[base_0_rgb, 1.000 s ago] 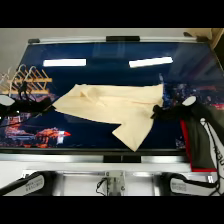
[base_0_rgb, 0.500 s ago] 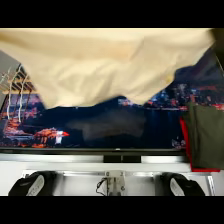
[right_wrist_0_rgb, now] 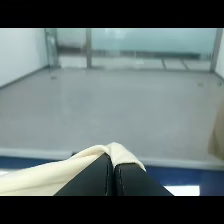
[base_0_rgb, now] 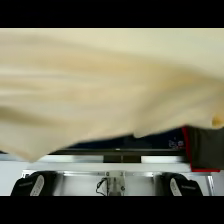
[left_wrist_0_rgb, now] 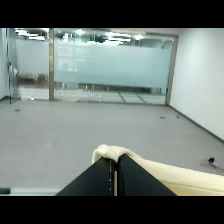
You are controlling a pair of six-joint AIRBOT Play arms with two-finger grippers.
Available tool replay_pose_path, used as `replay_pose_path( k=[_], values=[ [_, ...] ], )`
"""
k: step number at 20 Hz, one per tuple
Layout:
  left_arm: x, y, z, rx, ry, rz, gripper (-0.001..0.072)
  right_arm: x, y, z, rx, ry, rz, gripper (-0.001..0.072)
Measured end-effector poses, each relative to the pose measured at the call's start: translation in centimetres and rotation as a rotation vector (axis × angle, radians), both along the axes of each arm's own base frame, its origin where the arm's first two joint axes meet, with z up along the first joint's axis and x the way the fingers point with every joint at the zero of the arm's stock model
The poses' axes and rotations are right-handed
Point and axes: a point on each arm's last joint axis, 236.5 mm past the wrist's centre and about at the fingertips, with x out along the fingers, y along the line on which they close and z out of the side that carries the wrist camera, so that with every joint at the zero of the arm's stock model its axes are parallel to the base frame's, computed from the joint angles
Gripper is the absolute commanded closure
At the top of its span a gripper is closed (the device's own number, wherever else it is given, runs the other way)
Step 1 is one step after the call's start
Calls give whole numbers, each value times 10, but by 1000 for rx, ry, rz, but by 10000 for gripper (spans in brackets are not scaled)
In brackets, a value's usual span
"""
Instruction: Fold the shirts.
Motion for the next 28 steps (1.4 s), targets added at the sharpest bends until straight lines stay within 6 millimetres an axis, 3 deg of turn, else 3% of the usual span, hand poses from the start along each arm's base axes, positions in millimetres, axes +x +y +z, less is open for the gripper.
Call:
replay_pose_path(
  k=[2, 5, 9, 11, 13, 16, 19, 21, 23, 26, 28],
  values=[
    [20, 6, -27, -12, 103, 10, 676, 19, -3, -39, -3, 171, -2, 648],
    [68, 17, -96, -33, 333, 9, 676, 59, -10, -117, 3, 489, 5, 648],
    [151, 36, -228, -96, 705, -1, 676, 135, -14, -237, 52, 842, 37, 648],
    [194, 44, -295, -125, 863, -6, 676, 183, -5, -299, 69, 950, 66, 648],
    [237, 50, -349, -142, 968, -12, 676, 230, 7, -350, 77, 989, 79, 648],
    [302, 56, -404, -157, 1026, -9, 676, 299, 19, -400, 148, 926, 48, 648],
    [358, 53, -437, -204, 1019, -22, 675, 349, 19, -424, 232, 830, -3, 648],
    [384, 45, -463, -249, 1031, -40, 675, 365, 18, -446, 267, 823, -26, 648],
    [398, 32, -492, -279, 1067, -61, 675, 370, 19, -471, 287, 856, -40, 647],
    [398, 14, -526, -292, 1149, -102, 675, 363, 21, -503, 285, 945, -46, 647],
    [387, 5, -539, -271, 1216, -141, 675, 346, 19, -515, 253, 1032, -45, 647]
  ],
)
